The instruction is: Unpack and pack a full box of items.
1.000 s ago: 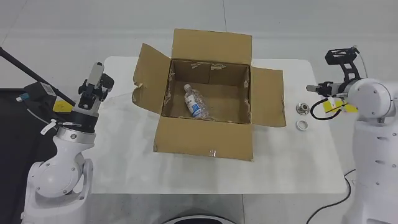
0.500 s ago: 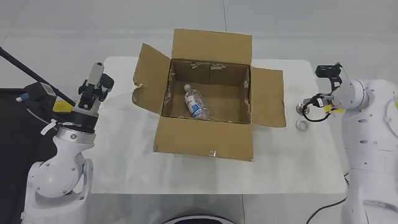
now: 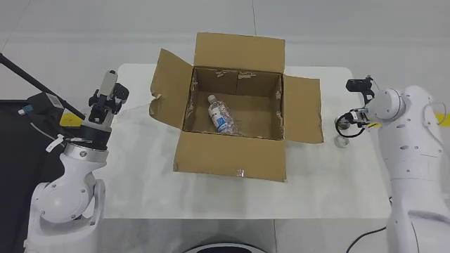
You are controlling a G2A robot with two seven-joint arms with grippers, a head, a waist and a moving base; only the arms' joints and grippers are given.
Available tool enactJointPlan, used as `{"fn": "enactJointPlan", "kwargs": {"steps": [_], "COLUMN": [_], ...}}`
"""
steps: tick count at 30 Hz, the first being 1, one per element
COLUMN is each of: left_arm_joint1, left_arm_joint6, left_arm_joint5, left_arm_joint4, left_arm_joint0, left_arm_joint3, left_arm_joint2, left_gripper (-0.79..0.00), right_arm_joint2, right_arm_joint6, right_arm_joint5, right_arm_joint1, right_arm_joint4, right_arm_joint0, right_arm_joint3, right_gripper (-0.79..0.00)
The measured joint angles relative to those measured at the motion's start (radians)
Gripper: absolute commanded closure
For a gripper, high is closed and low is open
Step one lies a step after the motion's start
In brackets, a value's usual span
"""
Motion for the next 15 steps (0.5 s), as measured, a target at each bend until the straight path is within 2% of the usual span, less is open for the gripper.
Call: {"fn": "enactJointPlan", "kwargs": {"steps": [9,12,15], "left_arm_joint1": [0.000,0.000,0.000], "left_arm_joint6": [0.000,0.000,0.000], "left_arm_joint5": [0.000,0.000,0.000], "left_arm_joint4": [0.000,0.000,0.000], "left_arm_joint0": [0.000,0.000,0.000], "left_arm_joint3": [0.000,0.000,0.000], "left_arm_joint2": [0.000,0.000,0.000], "left_gripper": [-0.785,-0.785,-0.785], "right_arm_joint2": [-0.020,-0.027,-0.035], "right_arm_joint6": [-0.025,-0.033,-0.042], "right_arm_joint5": [-0.002,-0.003,-0.003], "right_arm_joint1": [0.000,0.000,-0.001], "right_arm_joint4": [0.027,0.035,0.044], "right_arm_joint0": [0.033,0.042,0.048], "right_arm_joint3": [0.086,0.107,0.121], "right_gripper": [-0.443,-0.468,-0.431]}}
